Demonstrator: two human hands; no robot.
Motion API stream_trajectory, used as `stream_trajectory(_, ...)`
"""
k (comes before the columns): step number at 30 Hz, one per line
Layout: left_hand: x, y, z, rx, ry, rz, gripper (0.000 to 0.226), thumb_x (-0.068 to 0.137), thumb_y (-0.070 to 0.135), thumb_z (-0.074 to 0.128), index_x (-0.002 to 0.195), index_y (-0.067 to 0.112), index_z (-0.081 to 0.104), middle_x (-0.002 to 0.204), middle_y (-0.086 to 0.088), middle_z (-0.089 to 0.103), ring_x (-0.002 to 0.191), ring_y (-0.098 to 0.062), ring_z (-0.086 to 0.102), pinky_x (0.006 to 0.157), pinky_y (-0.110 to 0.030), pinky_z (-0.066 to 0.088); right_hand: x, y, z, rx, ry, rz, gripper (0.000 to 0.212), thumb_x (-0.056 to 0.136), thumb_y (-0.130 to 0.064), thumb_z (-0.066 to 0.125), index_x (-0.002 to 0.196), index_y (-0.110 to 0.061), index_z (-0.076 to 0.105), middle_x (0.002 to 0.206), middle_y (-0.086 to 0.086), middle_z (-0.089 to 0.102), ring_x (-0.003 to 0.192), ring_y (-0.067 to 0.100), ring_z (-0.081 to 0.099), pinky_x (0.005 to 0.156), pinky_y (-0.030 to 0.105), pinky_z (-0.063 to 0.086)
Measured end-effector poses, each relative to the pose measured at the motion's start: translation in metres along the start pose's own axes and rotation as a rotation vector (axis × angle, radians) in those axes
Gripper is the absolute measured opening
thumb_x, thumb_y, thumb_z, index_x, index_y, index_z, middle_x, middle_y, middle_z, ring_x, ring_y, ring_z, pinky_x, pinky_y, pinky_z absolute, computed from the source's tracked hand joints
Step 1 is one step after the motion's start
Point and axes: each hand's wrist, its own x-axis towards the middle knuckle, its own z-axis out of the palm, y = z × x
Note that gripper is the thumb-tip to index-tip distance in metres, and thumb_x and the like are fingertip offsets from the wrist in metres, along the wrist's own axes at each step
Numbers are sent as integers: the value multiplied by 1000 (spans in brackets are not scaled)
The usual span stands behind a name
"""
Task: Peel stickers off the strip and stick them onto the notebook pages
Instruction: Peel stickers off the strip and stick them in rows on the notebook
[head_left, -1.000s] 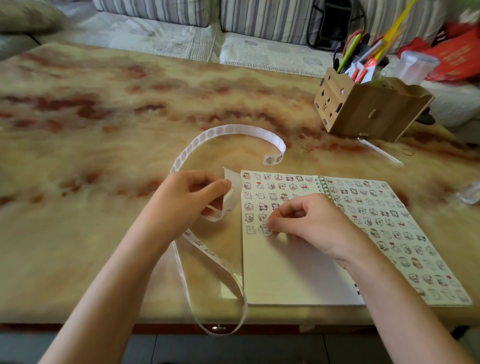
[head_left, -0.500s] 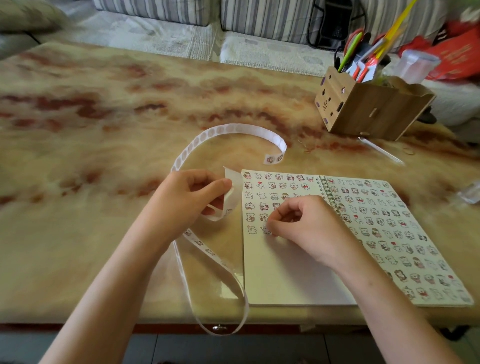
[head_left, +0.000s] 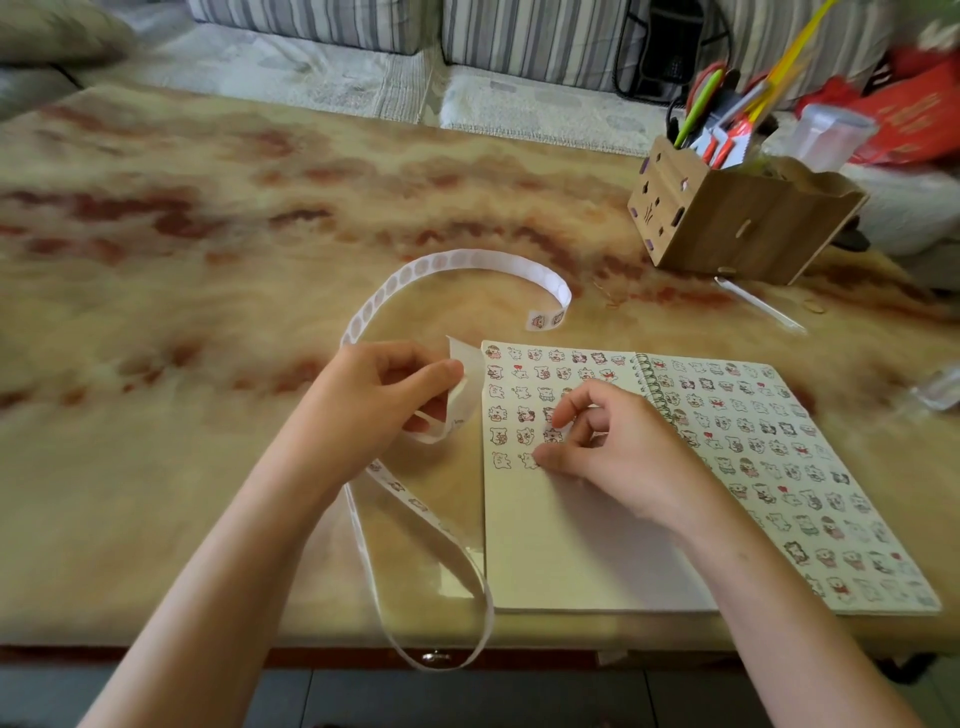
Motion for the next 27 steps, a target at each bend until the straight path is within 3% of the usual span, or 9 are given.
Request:
stream_trajectory(4,0,0,1,4,0,8,19,87,23,64,82,7,73,75,-7,73,57,-6,63,62,-15,54,1,2,2,-68,18,-19,15,83,-23,71,83,-25,56,64,-6,57,62,13,55,67,31,42)
stream_trajectory(8,0,0,0,5,13,16,18,88,23,64,83,9,74,77,-8,73,57,-7,63,63,-15,54,-1,0,5,-81,66,3,29,74,-43,78,85,-24,58,69,-5,60,62,10,54,59,28,37)
stream_trajectory(11,0,0,1,12,9,18,18,88,24,63,84,9,74,78,-8,74,58,-8,64,63,-15,54,-1,0,7,-136,84,-18,27,76,-38,78,85,-22,59,67,-7,55,59,6,48,55,24,30)
stream_trajectory(16,1,-1,0,10,11,22,18,88,24,63,83,11,74,78,-7,74,58,-7,64,63,-15,54,1,2,5,-139,59,-42,12,84,-26,71,84,-23,59,61,-8,54,58,5,48,60,25,36)
stream_trajectory(19,2,-2,0,-3,14,26,18,88,24,63,82,10,74,80,-9,74,59,-8,64,65,-17,55,-1,3,4,-92,40,-39,20,79,-33,75,85,-23,58,64,-8,54,58,7,49,61,28,36)
stream_trajectory(21,3,-2,0,-27,25,35,18,88,23,63,83,9,73,82,-13,73,59,-8,63,62,-17,55,-1,3,3,-84,12,-23,27,75,-37,79,86,-23,58,67,-8,54,59,8,49,60,28,35)
stream_trajectory(24,3,0,2,-90,31,56,17,90,21,61,85,8,72,78,-15,71,58,-5,62,55,-14,52,0,3,2,-100,-7,-31,17,81,-27,74,86,-23,58,65,-8,53,58,7,48,61,27,37)
stream_trajectory(27,3,1,3,-181,49,81,18,91,21,58,87,7,69,75,-10,69,59,-8,63,52,-15,50,-3,-5,1,107,-2,-53,7,89,-20,65,85,-18,60,64,-4,61,51,6,51,54,22,39)
